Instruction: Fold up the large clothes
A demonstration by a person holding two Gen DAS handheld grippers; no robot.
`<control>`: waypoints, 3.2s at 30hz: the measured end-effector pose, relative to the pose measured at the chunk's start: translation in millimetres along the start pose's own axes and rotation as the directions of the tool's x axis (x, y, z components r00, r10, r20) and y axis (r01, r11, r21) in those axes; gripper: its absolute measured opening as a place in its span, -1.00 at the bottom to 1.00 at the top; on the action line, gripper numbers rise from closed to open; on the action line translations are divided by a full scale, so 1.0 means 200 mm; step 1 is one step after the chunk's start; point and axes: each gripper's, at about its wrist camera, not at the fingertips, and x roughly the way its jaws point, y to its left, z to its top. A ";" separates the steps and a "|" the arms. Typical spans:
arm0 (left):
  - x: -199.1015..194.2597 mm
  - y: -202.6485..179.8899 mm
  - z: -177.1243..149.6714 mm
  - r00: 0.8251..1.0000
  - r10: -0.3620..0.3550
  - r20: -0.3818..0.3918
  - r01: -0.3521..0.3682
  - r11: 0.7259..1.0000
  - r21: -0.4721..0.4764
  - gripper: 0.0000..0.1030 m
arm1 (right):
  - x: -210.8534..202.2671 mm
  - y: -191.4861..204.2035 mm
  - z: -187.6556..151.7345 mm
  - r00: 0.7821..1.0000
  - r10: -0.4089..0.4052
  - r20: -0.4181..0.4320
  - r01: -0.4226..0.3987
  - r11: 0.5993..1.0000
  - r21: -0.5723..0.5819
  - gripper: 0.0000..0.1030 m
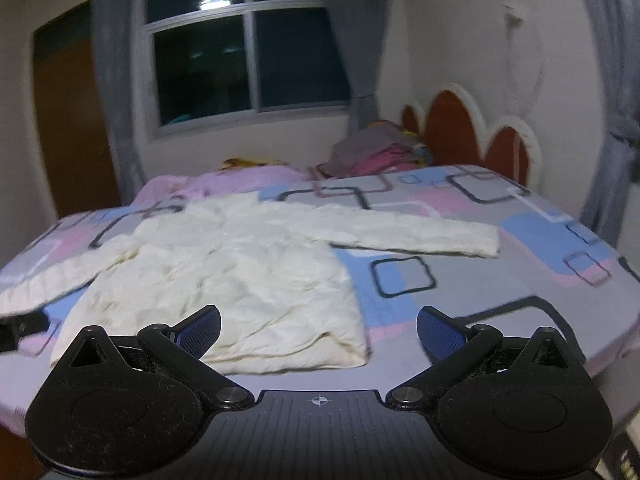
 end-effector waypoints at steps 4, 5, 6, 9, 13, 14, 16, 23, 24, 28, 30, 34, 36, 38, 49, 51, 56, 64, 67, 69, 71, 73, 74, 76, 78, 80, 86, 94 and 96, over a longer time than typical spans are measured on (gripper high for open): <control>0.13 -0.02 0.03 0.999 -0.047 -0.005 0.046 0.999 -0.023 1.00 | 0.14 -0.14 0.04 0.999 -0.048 0.013 0.048 0.998 0.050 1.00; 0.18 -0.03 0.04 0.998 -0.056 -0.005 0.056 0.998 -0.027 1.00 | 0.18 -0.17 0.05 0.998 -0.057 0.016 0.056 0.996 0.062 0.99; 0.23 -0.04 0.05 0.999 -0.045 0.000 0.045 0.999 -0.024 1.00 | 0.23 -0.20 0.06 0.998 -0.068 0.016 0.067 0.995 0.070 0.99; 0.40 -0.09 0.10 0.999 -0.037 0.007 0.037 0.999 -0.022 0.98 | 0.46 -0.34 0.13 0.995 -0.099 0.009 0.097 0.989 0.112 0.99; 0.69 -0.22 0.22 1.000 -0.016 0.012 0.015 0.999 0.039 0.96 | 0.81 -0.58 0.25 0.991 -0.135 -0.010 0.135 0.975 0.175 0.99; 0.75 -0.25 0.26 1.000 -0.010 0.014 0.010 0.999 0.035 0.96 | 0.90 -0.64 0.28 0.990 -0.144 -0.014 0.144 0.971 0.192 0.89; 0.89 -0.31 0.33 1.000 0.005 0.011 -0.006 1.000 0.029 0.95 | 1.06 -0.77 0.34 0.988 -0.146 -0.050 0.154 0.962 0.225 0.23; 1.31 -0.53 0.54 0.999 0.047 -0.028 -0.045 0.997 0.066 0.94 | 1.61 -1.25 0.40 0.979 -0.119 -0.166 0.182 0.878 0.442 0.21; 1.35 -0.55 0.55 0.998 0.053 -0.037 -0.050 0.996 0.073 0.94 | 1.66 -1.30 0.39 0.977 -0.112 -0.180 0.185 0.862 0.472 0.21; 1.48 -0.58 0.58 0.993 0.094 -0.072 -0.088 0.992 0.089 0.94 | 1.83 -1.44 0.33 0.971 -0.054 -0.231 0.183 0.792 0.583 0.21; 1.52 -0.57 0.58 0.990 0.109 -0.093 -0.101 0.991 0.088 0.94 | 1.87 -1.49 0.31 0.971 -0.035 -0.237 0.180 0.760 0.624 0.21; 1.55 -0.53 0.59 0.981 0.160 -0.106 -0.151 0.985 0.085 0.94 | 1.85 -1.52 0.31 0.977 -0.048 -0.208 0.175 0.739 0.651 0.21; 1.57 -0.50 0.61 0.976 0.189 -0.108 -0.181 0.980 0.080 0.90 | 1.86 -1.52 0.32 0.974 -0.067 -0.215 0.193 0.739 0.645 -0.12; 1.57 -0.45 0.62 0.970 0.209 -0.122 -0.202 0.977 0.067 0.89 | 1.86 -1.52 0.32 0.971 -0.071 -0.230 0.207 0.736 0.645 -0.71; 1.57 -0.13 0.65 0.963 0.200 -0.180 -0.205 0.979 -0.009 0.63 | 1.82 -1.12 0.68 0.992 -0.099 -0.072 0.119 0.921 0.371 -0.93; 1.58 -0.06 0.66 0.965 0.199 -0.172 -0.208 0.977 -0.036 0.65 | 1.80 -0.93 0.75 0.998 -0.053 -0.032 0.060 0.956 0.286 -0.92; 1.64 0.10 0.69 0.979 0.126 -0.160 -0.139 0.988 -0.072 0.38 | 1.81 -0.42 0.84 0.997 0.081 -0.002 -0.080 0.990 0.117 -0.92; 1.70 0.42 0.72 0.988 0.051 -0.147 -0.077 0.981 -0.178 0.43 | 1.98 0.46 0.67 0.946 0.300 -0.125 -0.312 0.945 -0.098 -0.92; 1.68 0.53 0.70 0.991 0.062 -0.118 -0.087 0.972 -0.217 0.90 | 2.06 0.71 0.53 0.908 0.365 -0.206 -0.390 0.916 -0.094 -0.92; 1.69 0.59 0.68 0.990 0.031 -0.140 -0.063 0.969 -0.238 0.69 | 2.11 0.83 0.45 0.888 0.384 -0.253 -0.421 0.901 -0.108 -0.92; 1.71 0.63 0.67 0.987 0.012 -0.158 -0.052 0.966 -0.253 0.60 | 2.13 0.95 0.35 0.866 0.405 -0.294 -0.455 0.881 -0.126 -0.92; 1.72 0.65 0.65 0.985 0.001 -0.170 -0.045 0.965 -0.258 0.63 | 2.13 1.05 0.29 0.841 0.431 -0.328 -0.491 0.861 -0.128 -0.92; 1.72 0.67 0.64 0.985 -0.004 -0.174 -0.043 0.964 -0.261 0.72 | 2.13 1.11 0.25 0.839 0.427 -0.337 -0.495 0.856 -0.148 -0.90; 1.74 0.68 0.63 0.984 -0.001 -0.179 -0.050 0.960 -0.275 0.94 | 2.10 1.17 0.24 0.870 0.377 -0.317 -0.454 0.864 -0.219 -0.33; 1.76 0.69 0.62 0.983 -0.025 -0.183 -0.029 0.958 -0.285 0.95 | 2.02 1.11 0.24 0.889 0.384 -0.248 -0.438 0.871 -0.223 0.32; 1.82 0.68 0.62 0.978 -0.064 -0.199 0.002 0.956 -0.295 0.90 | 1.98 1.03 0.28 0.890 0.392 -0.232 -0.437 0.878 -0.192 0.33; 2.06 0.61 0.61 0.956 -0.136 -0.260 0.061 0.959 -0.275 0.72 | 1.94 0.58 0.39 0.942 0.275 -0.194 -0.294 0.952 -0.080 0.09; 2.23 0.57 0.61 0.940 -0.196 -0.278 0.118 0.954 -0.274 -0.55 | 1.99 0.13 0.41 0.967 0.083 -0.241 -0.068 0.995 0.069 -0.17; 2.16 0.56 0.64 0.960 -0.194 -0.203 0.134 0.952 -0.277 -0.84 | 2.02 0.12 0.42 0.966 0.059 -0.251 -0.046 0.997 0.060 -0.22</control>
